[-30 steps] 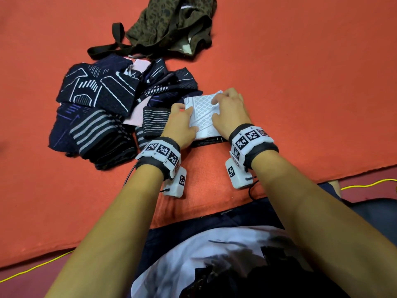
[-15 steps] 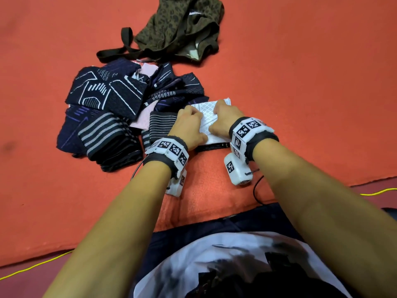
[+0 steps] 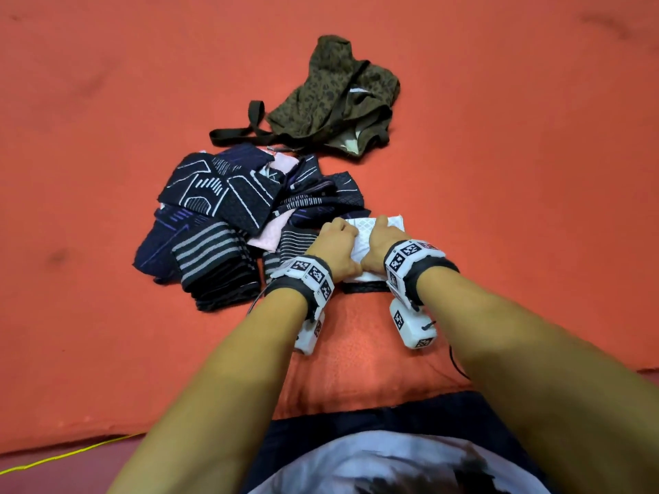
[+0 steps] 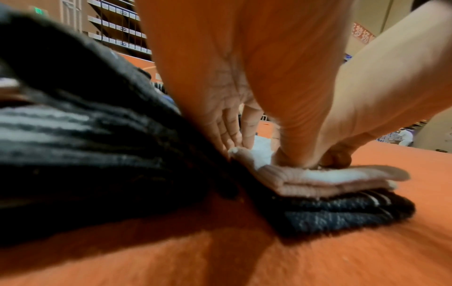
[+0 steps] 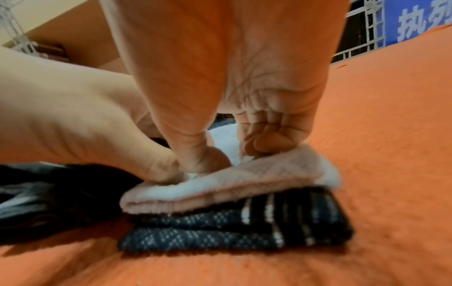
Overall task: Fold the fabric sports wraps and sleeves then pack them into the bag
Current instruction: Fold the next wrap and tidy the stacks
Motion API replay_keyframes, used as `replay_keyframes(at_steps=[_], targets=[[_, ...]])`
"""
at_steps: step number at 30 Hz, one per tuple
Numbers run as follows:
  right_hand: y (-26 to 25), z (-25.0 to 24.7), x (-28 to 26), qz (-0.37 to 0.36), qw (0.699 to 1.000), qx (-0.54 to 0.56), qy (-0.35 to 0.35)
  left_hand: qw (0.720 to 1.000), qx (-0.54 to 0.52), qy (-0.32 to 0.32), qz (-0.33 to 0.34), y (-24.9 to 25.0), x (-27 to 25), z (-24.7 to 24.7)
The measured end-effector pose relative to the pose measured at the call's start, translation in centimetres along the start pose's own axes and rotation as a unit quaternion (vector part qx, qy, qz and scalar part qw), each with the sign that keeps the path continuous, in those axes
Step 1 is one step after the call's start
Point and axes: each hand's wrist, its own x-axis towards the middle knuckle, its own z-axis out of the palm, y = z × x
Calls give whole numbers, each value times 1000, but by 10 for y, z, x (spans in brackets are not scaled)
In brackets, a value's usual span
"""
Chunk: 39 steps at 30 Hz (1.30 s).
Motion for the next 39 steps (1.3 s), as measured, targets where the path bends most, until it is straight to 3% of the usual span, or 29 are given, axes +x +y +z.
replay_keyframes(at_steps=[4,7,13,22,28,39], targets=[[-4,-20,-8,-24,995,-83,-42,999,-22,-14,21,-3,-6,-15],[-24,-46,-8,-63,984,-152,-64,998,-55,25,19,-12,-13,-37],[-89,-64,-2,-172,980,-100,2,985,-103,127,-58,-68,-35,-94],[-178,-56,4,-265,960,-67,60,974,-46,172,-141,-156,-56,-135],[-211,-47,17,-232,966,-81,76,974,-43,141,-170,-182,-54,-136],[-201,-54,14,-254,957,-93,107,970,-33,215,-109,-170,-59,-142]])
